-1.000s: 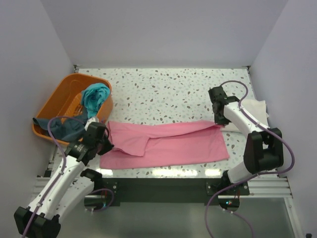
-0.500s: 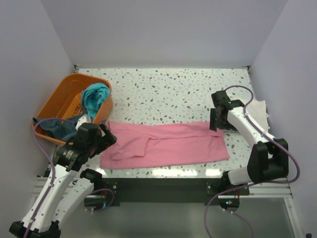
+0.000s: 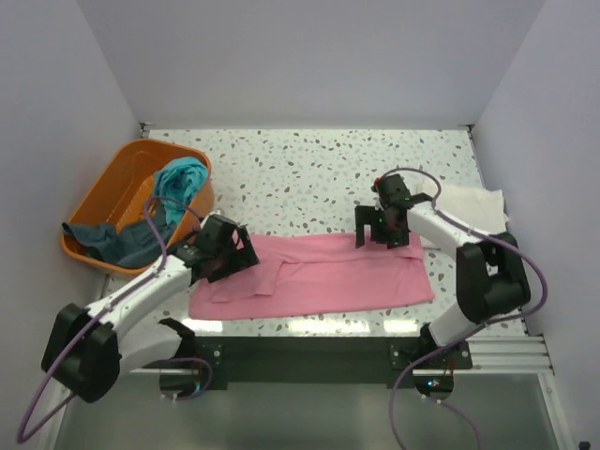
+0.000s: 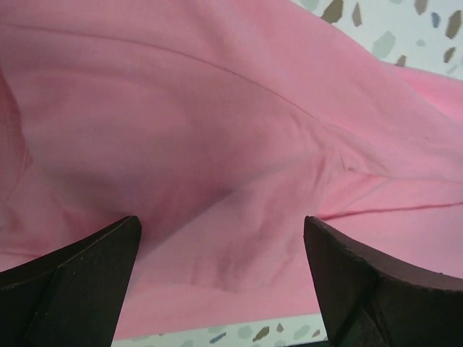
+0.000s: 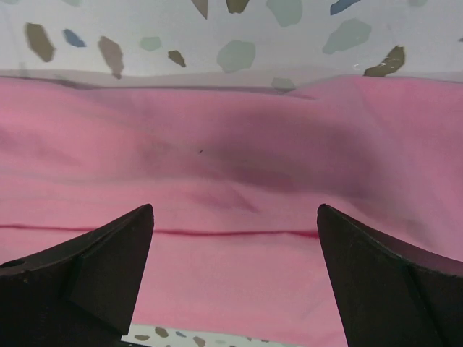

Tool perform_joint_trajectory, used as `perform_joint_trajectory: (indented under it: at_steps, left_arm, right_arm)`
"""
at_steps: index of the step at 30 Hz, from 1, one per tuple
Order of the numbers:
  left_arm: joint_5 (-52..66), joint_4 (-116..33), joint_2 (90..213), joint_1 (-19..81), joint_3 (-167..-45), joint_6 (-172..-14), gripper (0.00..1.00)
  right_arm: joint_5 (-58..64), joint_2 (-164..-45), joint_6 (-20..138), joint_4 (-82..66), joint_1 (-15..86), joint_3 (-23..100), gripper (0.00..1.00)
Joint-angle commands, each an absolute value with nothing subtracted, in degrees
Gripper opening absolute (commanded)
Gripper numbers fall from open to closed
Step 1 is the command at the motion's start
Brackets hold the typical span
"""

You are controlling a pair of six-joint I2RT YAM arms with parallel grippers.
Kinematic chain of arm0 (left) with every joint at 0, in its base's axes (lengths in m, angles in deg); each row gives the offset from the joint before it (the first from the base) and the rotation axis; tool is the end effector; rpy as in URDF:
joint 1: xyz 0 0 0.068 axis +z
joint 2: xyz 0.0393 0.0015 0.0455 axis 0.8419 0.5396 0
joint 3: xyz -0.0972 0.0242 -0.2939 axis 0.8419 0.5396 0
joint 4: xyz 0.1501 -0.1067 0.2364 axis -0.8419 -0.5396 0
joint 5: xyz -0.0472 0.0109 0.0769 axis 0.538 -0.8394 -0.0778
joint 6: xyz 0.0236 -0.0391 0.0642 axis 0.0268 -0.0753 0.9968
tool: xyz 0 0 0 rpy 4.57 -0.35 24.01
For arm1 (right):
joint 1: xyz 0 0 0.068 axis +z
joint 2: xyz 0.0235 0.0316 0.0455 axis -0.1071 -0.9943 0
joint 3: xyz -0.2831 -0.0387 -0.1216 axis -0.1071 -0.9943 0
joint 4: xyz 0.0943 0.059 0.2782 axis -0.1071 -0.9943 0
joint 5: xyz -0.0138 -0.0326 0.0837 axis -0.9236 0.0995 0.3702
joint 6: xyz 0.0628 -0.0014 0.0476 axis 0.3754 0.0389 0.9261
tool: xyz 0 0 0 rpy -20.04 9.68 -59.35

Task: Fold and stack the t-shirts
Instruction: Fold the tshirt

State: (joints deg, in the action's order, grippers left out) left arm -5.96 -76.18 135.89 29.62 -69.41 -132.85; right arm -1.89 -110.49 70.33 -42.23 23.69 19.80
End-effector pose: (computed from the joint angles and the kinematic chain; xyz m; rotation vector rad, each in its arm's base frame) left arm 0.2057 -0.1015 0.1943 -0.5703 2.5543 -0.4052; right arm 0.3240 0.1057 0.1972 -0.0038 2.7236 0.2463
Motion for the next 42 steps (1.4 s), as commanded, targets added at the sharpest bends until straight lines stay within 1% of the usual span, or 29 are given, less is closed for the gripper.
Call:
perform_joint_trajectory:
  at_steps: [1,3,6,7,9,11,12,14,15,17,18,20,21,22,23,24,25,26,27,29,30,32,33,38,42]
  left_arm:
    - [-9.6,-66.7,144.1,28.9,-71.2,-132.1,1.0]
    - [-11.7,-67.1,149.9,29.0,-72.5,-131.8,1.0]
    - [-13.3,-63.9,153.7,29.0,-73.3,-131.3,1.0]
    - [-13.3,-63.3,156.6,29.2,-73.9,-131.2,1.0]
    - [-12.7,-61.8,162.3,29.3,-75.1,-130.8,1.0]
    - [-11.9,-59.8,166.9,29.3,-77.7,-130.3,1.0]
    - [-11.5,-59.2,171.3,29.3,-78.9,-130.1,1.0]
    - [-10.7,-58.7,175.8,29.3,-83.4,-129.3,1.0]
    - [-10.6,-58.5,179.9,29.3,-85.4,-128.9,1.0]
    - [-10.0,-59.1,184.3,29.6,-92.6,-126.9,1.0]
    - [-10.7,-60.2,189.3,29.6,-99.5,-126.2,1.0]
    - [-10.1,-63.5,194.9,30.1,-107.8,-124.1,1.0]
    - [-10.2,-66.3,200.2,30.1,-111.9,-123.6,1.0]
    - [-10.3,-67.3,202.8,30.2,-119.8,-122.9,1.0]
    - [-10.4,-69.1,205.4,30.2,-123.7,-121.9,1.0]
    - [-9.4,-70.5,211.1,30.4,-132.1,-121.4,1.0]
    - [-7.6,-72.3,214.0,30.7,-136.7,-120.7,1.0]
    - [-6.0,-75.8,216.9,31.5,-141.2,-120.2,1.0]
    - [-5.1,-77.4,221.8,31.8,-149.5,-119.9,1.0]
    - [-4.5,-80.6,225.9,32.5,-156.6,-118.9,1.0]
    - [-3.4,-81.0,228.5,32.6,-161.4,-118.6,1.0]
    - [-1.3,-78.3,229.6,33.3,-163.0,-117.4,1.0]
    - [0.6,-77.5,229.8,33.6,-163.0,-117.1,1.0]
    - [0.2,-77.2,232.5,34.9,-167.3,-115.2,1.0]
    - [0.0,-76.9,235.3,37.3,-169.1,-116.6,1.0]
  right_arm:
    - [-3.4,-117.2,71.8,-38.7,24.2,21.3,0.99]
    - [-4.3,-118.8,72.4,-37.7,24.2,20.8,0.99]
    - [-5.3,-120.3,74.0,-37.0,24.3,18.3,0.99]
    - [-4.9,-120.1,74.3,-36.4,24.3,17.2,0.99]
    - [-4.6,-117.9,76.3,-34.8,25.4,13.2,0.99]
    - [-1.6,-114.8,77.4,-33.8,26.5,9.4,0.98]
    - [-0.6,-113.7,77.3,-33.6,26.8,8.2,0.99]
    - [-1.4,-111.3,78.7,-34.0,26.8,5.7,0.99]
    - [-1.9,-109.8,79.5,-35.4,27.0,5.0,0.99]
    - [-0.1,-108.4,80.8,-34.9,27.8,1.9,0.99]
    - [0.5,-105.9,81.9,-34.2,29.8,0.4,0.99]
    - [-0.2,-103.1,87.2,-32.7,32.8,-4.0,0.98]
    - [-0.4,-101.8,89.1,-31.3,35.2,-5.2,0.99]
    - [-0.2,-100.4,90.6,-30.8,36.4,-6.3,0.99]
    - [-0.4,-99.9,93.4,-30.8,37.6,-7.9,0.99]
    - [-1.1,-99.3,95.0,-30.6,40.7,-8.7,0.98]
    - [-1.9,-98.3,96.5,-30.9,42.7,-9.4,0.99]
    - [-3.5,-97.9,99.9,-31.4,47.4,-10.4,0.98]
    - [-3.4,-97.4,101.8,-30.6,50.4,-11.0,0.99]
    - [-0.2,-97.2,106.6,-27.2,56.7,-12.5,0.99]
    - [0.7,-97.9,108.0,-23.2,62.9,-12.6,0.99]
    - [2.7,-101.5,109.2,-19.0,67.6,-10.7,0.99]
    - [2.7,-102.9,109.2,-18.2,71.6,-9.8,0.99]
    - [4.6,-113.4,107.6,-14.8,78.6,-0.6,0.99]
    - [2.7,-116.6,106.1,-20.0,80.3,5.2,0.99]
